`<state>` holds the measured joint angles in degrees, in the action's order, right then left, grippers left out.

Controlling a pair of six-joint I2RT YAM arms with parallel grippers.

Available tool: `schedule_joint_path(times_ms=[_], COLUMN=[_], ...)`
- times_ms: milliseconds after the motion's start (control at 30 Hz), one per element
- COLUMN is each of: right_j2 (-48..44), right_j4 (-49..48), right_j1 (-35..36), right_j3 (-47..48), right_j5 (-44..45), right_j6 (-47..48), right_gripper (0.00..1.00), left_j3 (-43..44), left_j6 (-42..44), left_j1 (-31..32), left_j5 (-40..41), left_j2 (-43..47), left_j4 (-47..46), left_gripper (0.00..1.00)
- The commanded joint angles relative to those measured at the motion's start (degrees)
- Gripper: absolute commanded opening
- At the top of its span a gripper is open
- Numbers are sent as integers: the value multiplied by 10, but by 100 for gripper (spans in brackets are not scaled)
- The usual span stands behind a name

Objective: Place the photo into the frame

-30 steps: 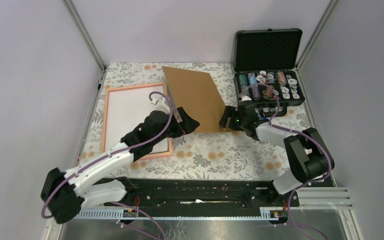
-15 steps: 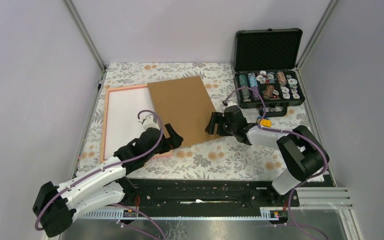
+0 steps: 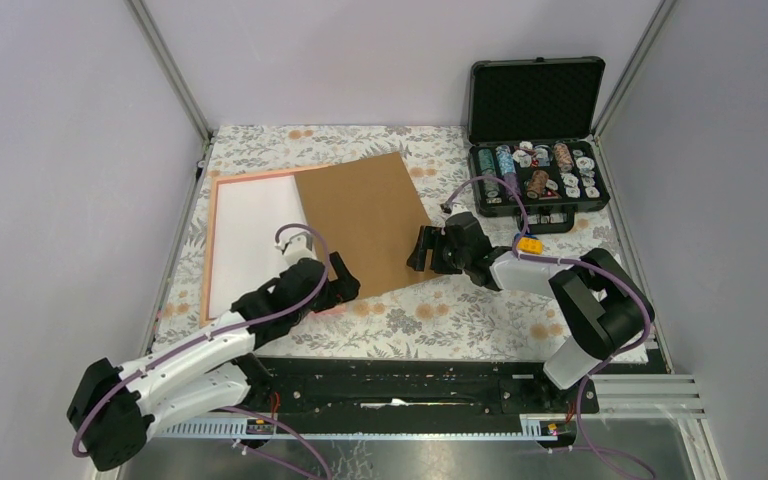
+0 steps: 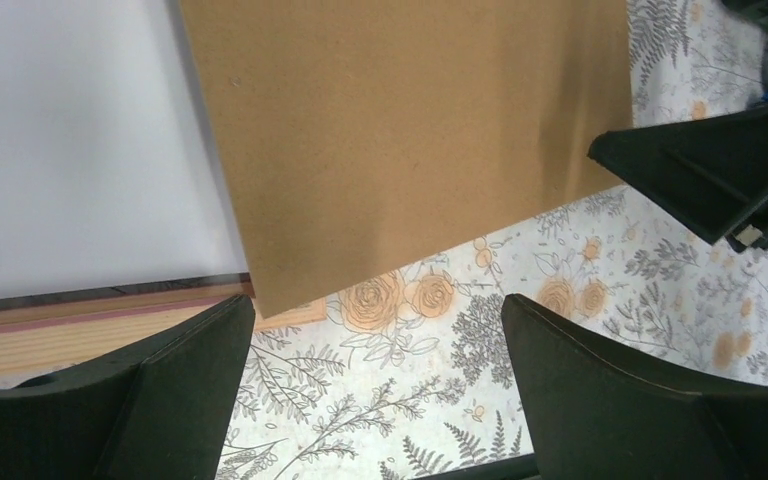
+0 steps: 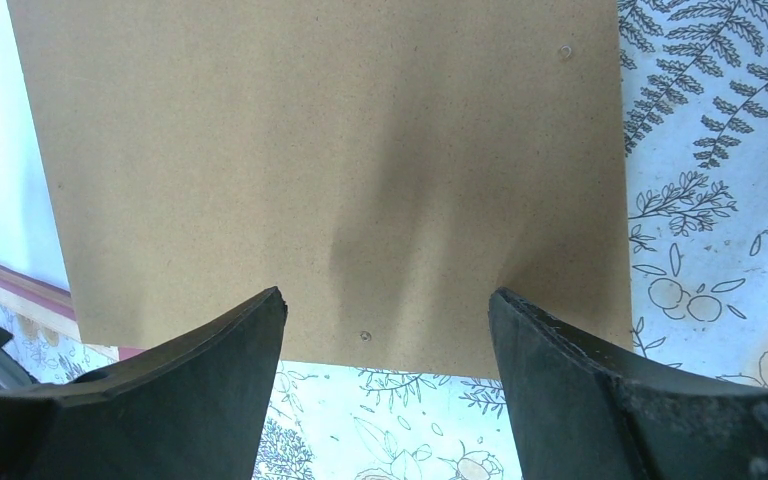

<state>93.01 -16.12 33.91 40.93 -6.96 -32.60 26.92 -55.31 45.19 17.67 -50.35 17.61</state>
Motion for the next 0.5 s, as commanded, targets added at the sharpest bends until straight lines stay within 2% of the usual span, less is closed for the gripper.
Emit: schedule_joint_path(times_ms=[0, 100, 267, 333, 467], right_j2=[13, 9, 11, 15, 19], right_j4=[52, 50, 46, 45, 42], right_j1=[11, 11, 11, 11, 11], right_j3=[-8, -11, -12, -8, -8], right_j5=[-3, -7, -10, -19, -22], right_j6=[10, 10, 12, 15, 23], right_gripper=[82, 82, 83, 83, 83], left_j3=[73, 82, 29, 13, -20], left_j6=[39, 47, 30, 27, 15], left_j1=[-34, -97, -225, -245, -255], left_j5=[15, -25, -161, -195, -193], left_j2=[-28, -43, -55, -68, -77], left_j4=[46, 42, -73, -115, -196], left_gripper=[99, 99, 98, 97, 90])
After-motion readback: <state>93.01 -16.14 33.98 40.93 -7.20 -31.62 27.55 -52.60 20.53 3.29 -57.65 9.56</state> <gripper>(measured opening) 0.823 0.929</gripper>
